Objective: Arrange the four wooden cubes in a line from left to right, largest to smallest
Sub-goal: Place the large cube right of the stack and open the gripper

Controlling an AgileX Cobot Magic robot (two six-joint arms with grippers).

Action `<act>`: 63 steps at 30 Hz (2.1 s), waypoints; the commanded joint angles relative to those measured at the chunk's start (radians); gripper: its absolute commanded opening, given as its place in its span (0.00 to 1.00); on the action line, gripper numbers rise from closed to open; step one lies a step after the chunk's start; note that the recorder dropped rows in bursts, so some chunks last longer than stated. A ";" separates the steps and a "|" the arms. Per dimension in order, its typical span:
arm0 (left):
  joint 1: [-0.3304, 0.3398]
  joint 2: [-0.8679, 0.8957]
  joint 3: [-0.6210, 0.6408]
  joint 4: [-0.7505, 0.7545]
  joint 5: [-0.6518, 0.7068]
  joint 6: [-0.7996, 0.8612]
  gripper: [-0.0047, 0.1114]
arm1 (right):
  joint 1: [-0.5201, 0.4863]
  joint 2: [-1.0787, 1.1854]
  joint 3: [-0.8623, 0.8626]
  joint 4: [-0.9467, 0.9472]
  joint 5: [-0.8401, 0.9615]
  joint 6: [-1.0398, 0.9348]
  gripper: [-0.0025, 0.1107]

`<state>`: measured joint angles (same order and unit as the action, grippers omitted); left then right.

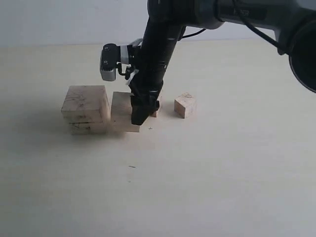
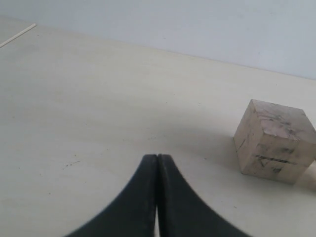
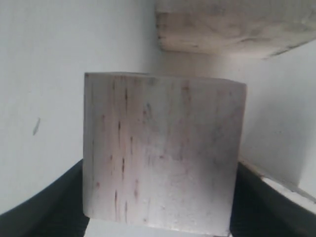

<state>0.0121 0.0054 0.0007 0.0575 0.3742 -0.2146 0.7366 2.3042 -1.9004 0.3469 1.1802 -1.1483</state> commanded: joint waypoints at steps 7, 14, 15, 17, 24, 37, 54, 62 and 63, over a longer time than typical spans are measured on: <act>-0.005 -0.005 -0.001 -0.001 -0.005 -0.002 0.04 | -0.003 0.016 -0.003 -0.041 -0.090 -0.019 0.02; -0.005 -0.005 -0.001 -0.001 -0.005 -0.002 0.04 | -0.003 0.016 -0.003 -0.030 -0.097 -0.011 0.02; -0.005 -0.005 -0.001 -0.001 -0.005 -0.002 0.04 | -0.003 0.016 -0.003 -0.030 -0.104 -0.011 0.02; -0.005 -0.005 -0.001 -0.001 -0.005 -0.002 0.04 | 0.008 0.016 -0.003 -0.034 -0.115 -0.010 0.02; -0.005 -0.005 -0.001 -0.001 -0.005 -0.002 0.04 | 0.034 0.027 -0.003 -0.077 -0.147 0.030 0.02; -0.005 -0.005 -0.001 -0.001 -0.005 -0.002 0.04 | 0.043 0.035 -0.003 -0.059 -0.170 0.034 0.02; -0.005 -0.005 -0.001 -0.001 -0.005 -0.002 0.04 | 0.043 0.035 -0.003 -0.059 -0.181 0.032 0.30; -0.005 -0.005 -0.001 -0.001 -0.005 -0.002 0.04 | 0.043 0.035 -0.003 -0.059 -0.218 0.061 0.69; -0.005 -0.005 -0.001 -0.001 -0.005 -0.002 0.04 | 0.043 0.035 -0.003 -0.059 -0.218 0.061 0.69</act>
<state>0.0121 0.0054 0.0007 0.0575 0.3742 -0.2146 0.7800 2.3436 -1.9004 0.2805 0.9753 -1.0949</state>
